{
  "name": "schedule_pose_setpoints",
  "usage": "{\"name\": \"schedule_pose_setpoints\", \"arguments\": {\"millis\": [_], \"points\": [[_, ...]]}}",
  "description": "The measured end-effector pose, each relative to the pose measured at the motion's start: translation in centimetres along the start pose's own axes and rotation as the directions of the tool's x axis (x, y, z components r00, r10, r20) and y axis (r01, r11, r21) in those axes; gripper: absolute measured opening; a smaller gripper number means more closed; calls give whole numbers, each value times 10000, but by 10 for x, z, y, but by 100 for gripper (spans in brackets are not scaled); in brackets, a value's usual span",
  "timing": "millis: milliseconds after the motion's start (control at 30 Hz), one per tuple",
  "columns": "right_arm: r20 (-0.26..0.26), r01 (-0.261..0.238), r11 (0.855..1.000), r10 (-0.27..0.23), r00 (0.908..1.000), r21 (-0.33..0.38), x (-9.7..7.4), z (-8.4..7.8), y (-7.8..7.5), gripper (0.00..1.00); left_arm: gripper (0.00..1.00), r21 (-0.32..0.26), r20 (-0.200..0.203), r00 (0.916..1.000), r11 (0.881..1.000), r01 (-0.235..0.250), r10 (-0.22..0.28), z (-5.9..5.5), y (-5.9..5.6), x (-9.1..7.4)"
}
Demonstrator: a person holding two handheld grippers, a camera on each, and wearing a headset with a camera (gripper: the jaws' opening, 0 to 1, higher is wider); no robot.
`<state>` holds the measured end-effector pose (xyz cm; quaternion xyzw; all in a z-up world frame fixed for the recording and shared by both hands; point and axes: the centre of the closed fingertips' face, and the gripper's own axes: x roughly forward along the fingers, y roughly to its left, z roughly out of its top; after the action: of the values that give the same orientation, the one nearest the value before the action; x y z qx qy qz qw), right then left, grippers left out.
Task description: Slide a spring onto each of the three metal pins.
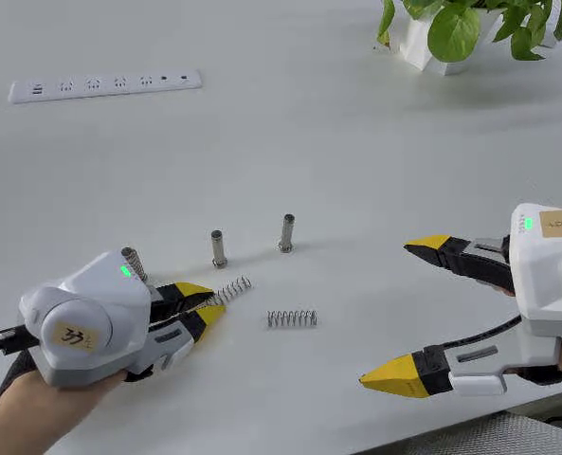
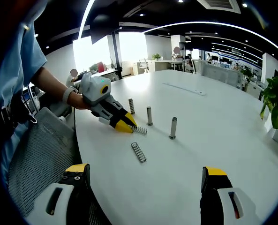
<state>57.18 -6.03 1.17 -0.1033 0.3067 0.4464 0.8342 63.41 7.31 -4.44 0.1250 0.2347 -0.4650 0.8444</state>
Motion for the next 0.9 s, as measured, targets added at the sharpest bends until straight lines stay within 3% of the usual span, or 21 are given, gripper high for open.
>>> {"name": "schedule_pose_setpoints", "arguments": {"millis": [100,233,400,567,900], "points": [[-42,-44,10000,43,10000,-46,1,0,2,99,7,-304,36,10000,9995,4,-3,1,0,1],[-47,-74,9999,74,10000,-76,2,-1,2,98,7,-1130,127,9999,9936,45,-31,0,3,2],[-348,-248,9994,240,9991,-246,5,-9,4,96,7,-1563,150,9998,9876,139,-117,0,1,1],[-294,-318,9993,311,9991,-213,6,-8,7,96,7,-1659,181,9997,9860,181,-153,1,-1,-1],[-85,-434,9969,429,9990,-661,5,8,14,93,7,-1776,862,9946,9814,726,-580,26,-12,-15]]}}
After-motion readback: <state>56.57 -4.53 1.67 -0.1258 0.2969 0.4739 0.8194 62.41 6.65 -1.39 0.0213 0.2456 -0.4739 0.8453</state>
